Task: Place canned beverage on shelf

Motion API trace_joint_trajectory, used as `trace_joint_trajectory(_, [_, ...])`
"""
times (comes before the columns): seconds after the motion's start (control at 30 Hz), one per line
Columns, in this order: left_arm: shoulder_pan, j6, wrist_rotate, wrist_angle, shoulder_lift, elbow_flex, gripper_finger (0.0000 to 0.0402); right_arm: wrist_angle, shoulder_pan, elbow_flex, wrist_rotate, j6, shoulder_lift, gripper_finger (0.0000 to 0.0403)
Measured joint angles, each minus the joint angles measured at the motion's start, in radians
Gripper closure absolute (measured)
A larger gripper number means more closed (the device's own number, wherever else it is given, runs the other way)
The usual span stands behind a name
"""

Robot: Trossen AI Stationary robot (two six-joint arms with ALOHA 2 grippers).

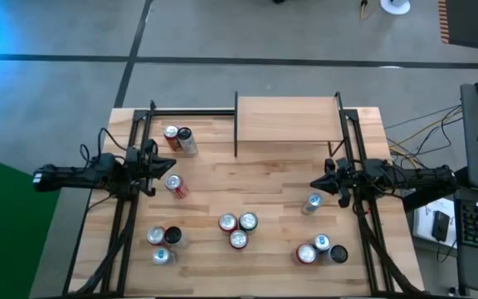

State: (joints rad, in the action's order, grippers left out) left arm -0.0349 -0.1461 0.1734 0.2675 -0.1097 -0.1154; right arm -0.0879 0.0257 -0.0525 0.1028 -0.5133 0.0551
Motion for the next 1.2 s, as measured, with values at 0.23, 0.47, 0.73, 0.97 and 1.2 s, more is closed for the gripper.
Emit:
trace_joint_trajectory(0.23, [0.0, 0.0, 0.0, 0.0, 0.0, 0.0, 0.0402, 0.018, 0.0, 0.002, 0.001, 0.141, 0.0, 0.0394])
trace_joint_trajectory(0.47, [0.0, 0.032, 0.0, 0.0, 0.0, 0.0, 0.0402, 0.034, 0.0, 0.003, -0.016, 0.184, 0.0, 0.0394])
trace_joint_trajectory(0.73, [-0.001, 0.203, 0.001, 0.003, 0.0, 0.0, 0.0402, 0.157, 0.0, 0.003, -0.084, 0.167, 0.006, 0.0394])
trace_joint_trajectory(0.97, [0.0, 0.145, 0.068, 0.075, 0.0, 0.0, 0.0402, 0.325, 0.0, 0.002, -0.472, -0.023, 0.007, 0.0394])
trace_joint_trajectory(1.2, [0.0, -0.115, 0.321, 0.169, 0.0, 0.0, 0.0402, 0.333, 0.0, -0.001, -0.586, -0.177, 0.012, 0.0394])
